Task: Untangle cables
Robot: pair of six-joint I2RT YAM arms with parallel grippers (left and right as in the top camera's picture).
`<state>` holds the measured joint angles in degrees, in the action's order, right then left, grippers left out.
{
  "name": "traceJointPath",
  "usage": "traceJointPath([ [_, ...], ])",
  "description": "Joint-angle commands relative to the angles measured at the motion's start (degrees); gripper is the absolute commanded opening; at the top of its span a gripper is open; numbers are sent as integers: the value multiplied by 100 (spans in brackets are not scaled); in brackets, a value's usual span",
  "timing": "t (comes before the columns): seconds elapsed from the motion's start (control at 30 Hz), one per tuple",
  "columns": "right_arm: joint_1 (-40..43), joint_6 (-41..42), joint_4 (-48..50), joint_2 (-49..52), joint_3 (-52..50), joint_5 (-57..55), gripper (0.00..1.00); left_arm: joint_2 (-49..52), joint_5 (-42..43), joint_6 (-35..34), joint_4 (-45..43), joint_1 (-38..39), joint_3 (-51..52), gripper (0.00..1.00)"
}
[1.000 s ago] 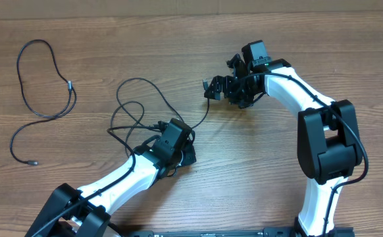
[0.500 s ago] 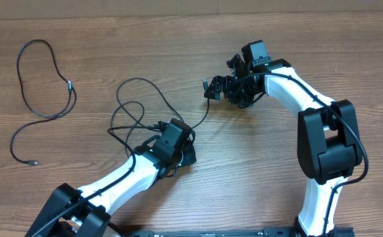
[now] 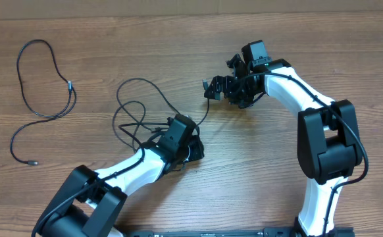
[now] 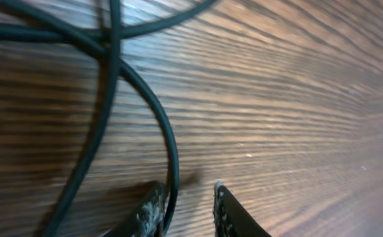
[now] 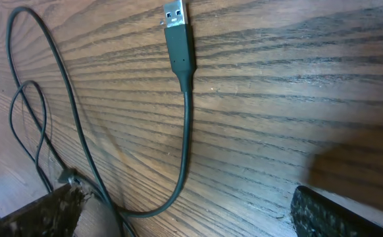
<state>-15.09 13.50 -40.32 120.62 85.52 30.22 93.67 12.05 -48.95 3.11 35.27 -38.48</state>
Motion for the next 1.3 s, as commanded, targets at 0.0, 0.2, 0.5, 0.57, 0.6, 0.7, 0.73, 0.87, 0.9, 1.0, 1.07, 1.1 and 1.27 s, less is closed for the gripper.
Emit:
traceJointPath([
  [0.0, -28, 17, 22, 24, 144, 55, 100, 166, 313, 184, 39, 37, 48, 26],
  [0.2, -28, 20, 22, 24, 144, 57, 100, 166, 721, 656, -334, 33, 48, 4],
  [0.5, -28, 20, 20, 24, 144, 59, 100, -243, 3110, 1722, -1088, -452, 37, 4],
  [0.57, -28, 20, 20, 24, 144, 59, 100, -398, 3314, 1718, -1088, -647, 37, 4],
  [0.6, -28, 20, 20, 24, 144, 59, 100, -487, 3414, 1681, -1091, -752, 37, 4],
  [0.7, -28, 22, 20, 24, 144, 59, 100, -745, 3740, 1591, -1130, -1034, 37, 4],
  [0.73, -28, 20, 20, 24, 144, 59, 100, -826, 3908, 1593, -1161, -1119, 37, 4],
  [0.87, -28, 20, 20, 24, 144, 59, 100, -1202, 4680, 1593, -1307, -1495, 37, 4],
  [0.9, -28, 20, 20, 24, 144, 59, 100, -1296, 4841, 1593, -1307, -1585, 37, 4],
  [1.0, -28, 20, 22, 24, 144, 57, 100, -1513, 5226, 1591, -1307, -1810, 37, 4],
  [1.07, -28, 20, 20, 24, 144, 57, 100, -1602, 5392, 1589, -1305, -1932, 37, 4],
  [1.1, -28, 20, 20, 24, 144, 57, 100, -1631, 5460, 1578, -1305, -1991, 37, 4],
  [1.27, -28, 20, 20, 24, 144, 57, 100, -1644, 5722, 1554, -1305, -2186, 37, 4],
])
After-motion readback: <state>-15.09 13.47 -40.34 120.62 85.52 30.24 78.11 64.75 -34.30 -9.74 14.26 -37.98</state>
